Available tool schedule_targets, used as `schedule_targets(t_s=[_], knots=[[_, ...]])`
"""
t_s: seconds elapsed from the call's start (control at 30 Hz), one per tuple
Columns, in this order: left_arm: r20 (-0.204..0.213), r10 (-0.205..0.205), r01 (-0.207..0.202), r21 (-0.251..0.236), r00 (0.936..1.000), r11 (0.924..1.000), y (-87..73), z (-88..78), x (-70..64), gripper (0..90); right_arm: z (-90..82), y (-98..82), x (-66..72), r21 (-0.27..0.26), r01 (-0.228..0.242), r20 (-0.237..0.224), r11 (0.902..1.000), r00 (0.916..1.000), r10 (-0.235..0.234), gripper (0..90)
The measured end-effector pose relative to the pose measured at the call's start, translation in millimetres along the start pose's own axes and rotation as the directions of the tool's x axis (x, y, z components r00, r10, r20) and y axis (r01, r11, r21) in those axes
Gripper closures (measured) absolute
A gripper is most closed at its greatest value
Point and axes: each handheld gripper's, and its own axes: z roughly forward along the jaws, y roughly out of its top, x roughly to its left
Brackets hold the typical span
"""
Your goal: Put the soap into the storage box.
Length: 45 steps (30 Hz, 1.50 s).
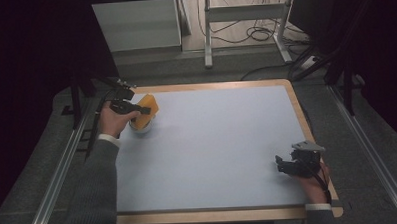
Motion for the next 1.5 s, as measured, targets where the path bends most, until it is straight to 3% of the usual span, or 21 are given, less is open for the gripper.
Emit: schedule_targets(t_s=[0.8,1.5], knots=[[-0.066,-0.081,0.082,0.015,0.9946,0.9965,10.1,17.4,19.6,60.8,1.5,-0.7,0.4,0.006,0.004,-0.002,1.0,1.0,-0.004,9.8],[-0.105,-0.171,0.172,0.003,0.9798,0.9851,7.9,27.7,37.5,60.8,2.5,-1.1,0.4,0.009,0.006,-0.003,0.9999,1.0,-0.006,9.8]])
